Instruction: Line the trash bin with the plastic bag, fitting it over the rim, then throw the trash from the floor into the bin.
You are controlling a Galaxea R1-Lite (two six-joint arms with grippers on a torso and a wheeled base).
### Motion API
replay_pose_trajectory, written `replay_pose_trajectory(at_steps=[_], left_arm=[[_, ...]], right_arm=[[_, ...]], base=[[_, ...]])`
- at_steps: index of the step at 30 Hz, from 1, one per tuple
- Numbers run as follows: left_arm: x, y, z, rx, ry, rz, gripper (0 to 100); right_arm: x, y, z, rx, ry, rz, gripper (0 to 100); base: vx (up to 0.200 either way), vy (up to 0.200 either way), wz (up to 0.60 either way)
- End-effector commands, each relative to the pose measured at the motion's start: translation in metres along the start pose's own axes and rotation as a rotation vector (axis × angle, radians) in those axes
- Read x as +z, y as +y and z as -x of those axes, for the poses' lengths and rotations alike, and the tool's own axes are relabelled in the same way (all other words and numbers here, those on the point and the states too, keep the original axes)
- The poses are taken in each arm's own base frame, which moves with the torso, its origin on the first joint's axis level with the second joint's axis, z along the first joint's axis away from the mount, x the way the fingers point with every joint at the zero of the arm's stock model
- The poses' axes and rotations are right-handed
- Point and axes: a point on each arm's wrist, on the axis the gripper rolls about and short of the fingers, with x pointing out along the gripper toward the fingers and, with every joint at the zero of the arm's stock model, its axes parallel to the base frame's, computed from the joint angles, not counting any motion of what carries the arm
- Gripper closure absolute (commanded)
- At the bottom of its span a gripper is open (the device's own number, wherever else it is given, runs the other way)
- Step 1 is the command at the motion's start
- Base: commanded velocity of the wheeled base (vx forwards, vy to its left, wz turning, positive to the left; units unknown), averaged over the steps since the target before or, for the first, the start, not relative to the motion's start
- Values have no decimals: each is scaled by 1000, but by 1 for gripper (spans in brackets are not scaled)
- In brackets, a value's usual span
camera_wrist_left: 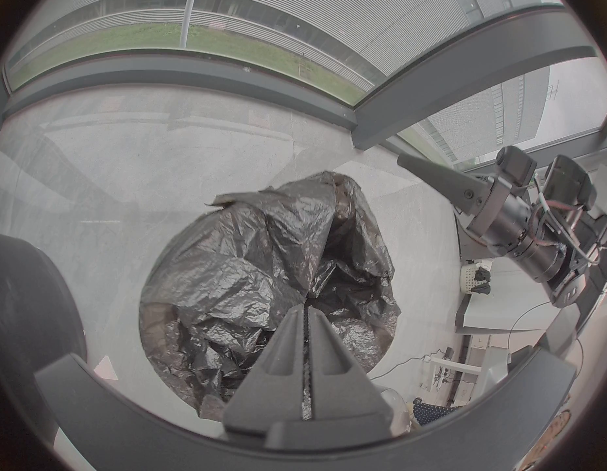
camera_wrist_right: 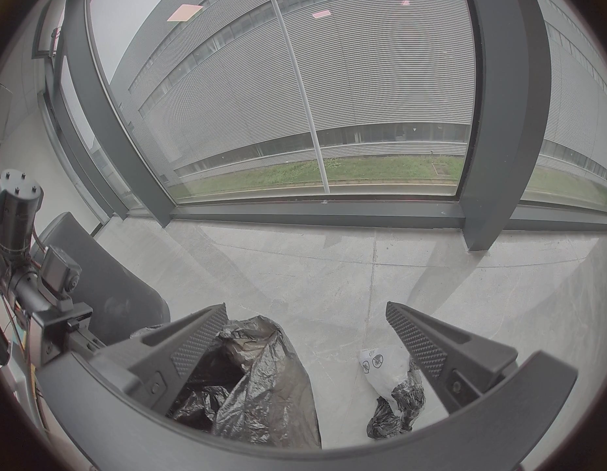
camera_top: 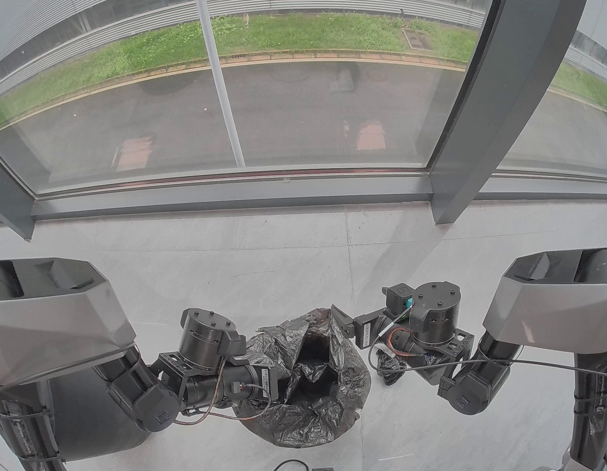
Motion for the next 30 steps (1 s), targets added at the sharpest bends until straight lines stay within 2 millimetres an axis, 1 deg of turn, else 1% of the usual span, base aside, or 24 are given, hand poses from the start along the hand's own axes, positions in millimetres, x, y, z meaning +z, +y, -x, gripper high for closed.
replay_pose_trajectory(at_steps=[1,2,6,11,13,14,16,24,30], left_arm=[[-11,6,-19,25,47,2,100],[-11,6,-20,25,47,2,100],[-9,11,-39,103,14,5,100],[-4,14,-52,197,-46,6,100],[-4,14,-53,199,-49,6,100],[-1,15,-58,228,-64,0,100],[-1,15,-60,232,-64,0,100],[-7,18,-70,292,-75,-22,100],[-5,19,-73,347,-106,-31,100]], right_arm=[[-7,0,-2,-2,16,2,0],[-7,0,-2,-2,16,4,0],[-9,-1,-3,-2,22,5,0],[-11,-1,-3,-3,28,7,0],[-11,-1,-3,-3,28,7,0],[-11,-1,-4,-3,28,7,0],[-11,-1,-4,-3,28,7,0],[-13,-1,-4,-3,33,7,0],[-15,-1,-5,-2,19,8,0]], base=[[0,0,0],[0,0,0],[0,0,0],[0,0,0],[0,0,0],[0,0,0],[0,0,0],[0,0,0],[0,0,0]])
